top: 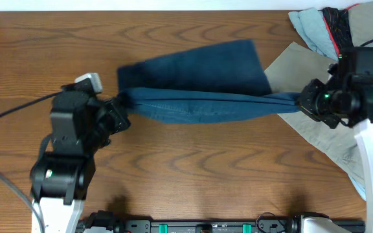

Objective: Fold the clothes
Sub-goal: 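Lift the shorts with both grippers and fold them in half lengthwise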

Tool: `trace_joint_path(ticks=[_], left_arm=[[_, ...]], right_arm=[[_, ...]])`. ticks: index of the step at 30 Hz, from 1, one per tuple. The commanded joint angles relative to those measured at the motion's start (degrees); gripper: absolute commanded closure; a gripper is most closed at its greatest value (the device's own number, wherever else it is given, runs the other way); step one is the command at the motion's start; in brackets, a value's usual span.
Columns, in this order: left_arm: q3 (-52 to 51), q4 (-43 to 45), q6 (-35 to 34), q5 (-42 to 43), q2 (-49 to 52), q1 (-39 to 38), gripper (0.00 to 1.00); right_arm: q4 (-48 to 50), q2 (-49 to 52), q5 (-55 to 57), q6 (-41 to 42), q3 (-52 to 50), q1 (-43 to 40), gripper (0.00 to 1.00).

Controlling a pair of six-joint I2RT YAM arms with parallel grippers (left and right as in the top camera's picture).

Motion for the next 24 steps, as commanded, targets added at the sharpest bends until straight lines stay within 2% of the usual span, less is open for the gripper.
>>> trace_joint_path(ticks=[1,5,10,15,20,24], left_arm=[[0.6,0.1,-2.6,-5.3,-3.0,1.8,0.94],[0.6,0.1,-3.2,-5.1,-4.3,1.8,0.94],[0.5,-1.4,-3.2,-5.2,-1.4,1.8,0.94],[0.5,-2.3,-3.5,-7.2,4.0,1.8,0.94],[0.5,-2.2,-8.2,-16.6,9.9,1.8,0.94],[0.5,-1.2,-11.3,-18.6,15.3,1.8,0.94]], right_arm=[[-1.7,-2.0,5.8,-2.6,2.5,-1.2,0.99],[-0.6,-3.6,8.3,-3.9,4.0,-1.1,0.99],[8.7,-1.2,6.4,-9.5,4.0,-0.5,0.99],[15.7,5.1,6.3,-10.9,4.0,1.7,0.99],[20.8,13.4,5.0,-14.1,4.0,3.1,0.99],[26.1,19.8,4.3,-16.7,4.0,4.7,0.99]])
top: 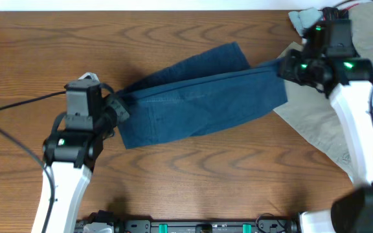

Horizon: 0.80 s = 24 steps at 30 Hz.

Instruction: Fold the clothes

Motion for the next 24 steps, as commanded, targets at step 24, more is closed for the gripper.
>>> trace_joint_path(ticks=[24], left_arm=[[0.5,15.3,-5.8,-13.8,25.9,1.7,0.93]], right_arm=[[30.8,22.9,4.2,-5.2,0.9,6.4,0.94]])
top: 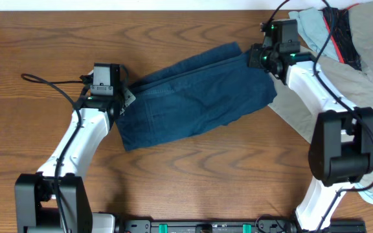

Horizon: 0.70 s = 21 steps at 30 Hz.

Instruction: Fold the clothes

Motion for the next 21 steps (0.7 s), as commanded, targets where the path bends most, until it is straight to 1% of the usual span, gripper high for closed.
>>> trace_joint_path(ticks=[1,2,3,4,5,6,7,8,9,10,11,12,13,14,18,21], left_arm=[[0.5,0.1,-3.2,-6.4,0.3,1.0,0.93],[0.5,0.2,-4.1,-7.3,0.4,1.0,0.92],[0.5,0.2,-4.7,-8.2,0.4,1.0,0.89],[0.5,0.2,-5.2,-8.7,0.4,1.1,0.83],[0.5,0.2,-5.2,-8.7,0.4,1.2,0.73],[0.5,0.2,-5.4,-8.7,0.4,1.3,0.62],[0.5,0.2,-5.4,-8.7,0.4,1.3,0.48],[0.5,0.2,-5.4,-8.7,0.4,1.4,0.41],[0.5,0.1,-5.4,-8.7,0.4,1.5,0.27],[0.5,-0.1,-5.4,-8.6,0.4,1.5,0.09],[0.5,-0.6,-5.4,-8.3,0.3,1.5,0.04],[0.5,-1.3,-5.4,-8.2,0.3,1.5,0.03],[0.5,-2.4,-5.4,-8.0,0.3,1.5,0.0],[0.5,-3.4,-5.4,-7.8,0.3,1.5,0.02],[0.2,-8.4,-5.4,-5.7,0.4,1.5,0.02],[-1.1,-9.4,-5.4,-5.0,0.4,1.5,0.02]], right_arm=[[2.7,1.6,0.2,-0.9,0.9,0.9,0.93],[3.5,1.8,-0.4,-0.9,0.9,1.1,0.92],[3.9,1.9,-0.5,-0.9,0.9,1.3,0.91],[4.1,2.1,-0.4,-0.9,0.9,1.5,0.89],[4.1,2.1,-0.3,-1.0,0.9,1.5,0.86],[4.1,2.1,-0.3,-1.6,0.9,1.5,0.79],[4.1,2.1,-0.2,-2.2,0.9,1.5,0.6],[4.1,2.1,-0.1,-3.0,0.9,1.4,0.33],[4.0,2.1,0.0,-3.6,0.9,1.2,0.16],[3.9,2.0,-0.1,-3.9,0.9,1.0,0.11],[3.7,2.0,-0.1,-3.9,0.9,0.7,0.09],[3.2,1.9,-0.1,-3.9,0.9,0.4,0.03],[2.5,1.9,-0.1,-3.9,0.9,0.2,0.01],[1.9,1.9,-0.3,-3.9,0.9,0.0,0.01],[-1.6,1.9,-2.6,-3.9,0.9,-0.7,0.01],[-3.2,1.9,-4.7,-3.9,0.9,-0.9,0.01]])
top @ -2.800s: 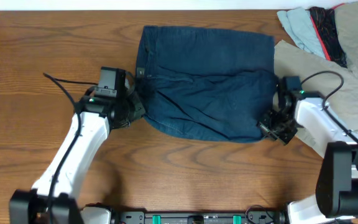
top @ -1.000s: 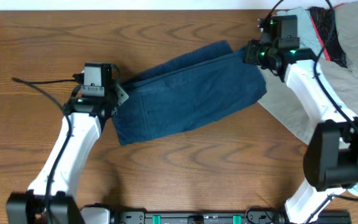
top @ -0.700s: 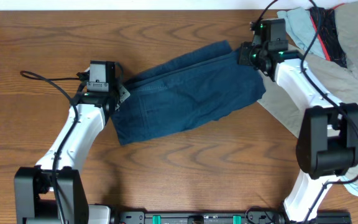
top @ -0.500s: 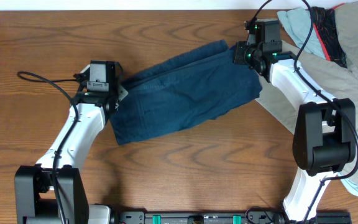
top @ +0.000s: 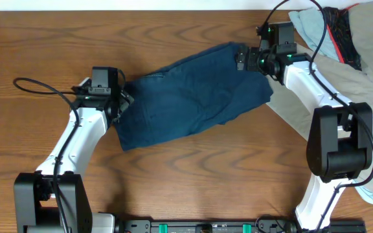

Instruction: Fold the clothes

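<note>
A dark blue denim garment (top: 190, 100) lies folded in half on the wooden table, slanting from lower left to upper right. My left gripper (top: 123, 101) sits low at its left edge, apparently shut on the cloth there. At the garment's upper right corner my right gripper (top: 241, 58) is down on the fabric and also seems shut on it. The fingertips of both are partly hidden by cloth and by the wrists.
A heap of other clothes fills the right side: a grey-tan garment (top: 316, 126), a light blue piece (top: 309, 26) and a dark one with a red stripe (top: 339, 29). A black cable (top: 37, 87) loops left of the left arm.
Both grippers have shifted slightly to the left, the right one more so. The garment's left end has slid a little left with them and its upper layer looks more wrinkled.
At first both grippers held the garment stretched across the table, a front flap hanging doubled. Then they held it further back, the cloth spreading out. Then the arms were reaching far back with the folded garment flat on the table, where it stays now.
</note>
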Tool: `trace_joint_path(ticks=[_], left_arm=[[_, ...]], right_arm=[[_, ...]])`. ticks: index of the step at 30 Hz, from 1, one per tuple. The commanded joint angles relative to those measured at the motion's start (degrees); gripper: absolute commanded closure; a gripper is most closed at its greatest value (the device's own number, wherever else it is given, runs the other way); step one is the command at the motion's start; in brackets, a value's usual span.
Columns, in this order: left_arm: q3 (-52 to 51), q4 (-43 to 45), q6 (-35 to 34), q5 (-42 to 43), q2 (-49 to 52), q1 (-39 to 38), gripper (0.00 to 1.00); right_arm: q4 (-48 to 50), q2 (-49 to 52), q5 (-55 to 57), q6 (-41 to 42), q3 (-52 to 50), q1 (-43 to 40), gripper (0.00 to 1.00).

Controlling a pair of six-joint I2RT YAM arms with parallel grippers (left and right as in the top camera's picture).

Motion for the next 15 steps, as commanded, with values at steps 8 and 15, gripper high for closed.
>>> trace_joint_path(ticks=[8,15], left_arm=[[-5.9,3.5,-0.1,4.2,1.1,0.2,0.02],[-7.2,7.1,0.4,11.3,6.7,0.2,0.02]], right_arm=[[-1.1,0.5,-6.6,-0.7,0.9,-0.6,0.01],[-1.8,-1.0,-7.4,-3.2,0.9,-0.3,0.01]])
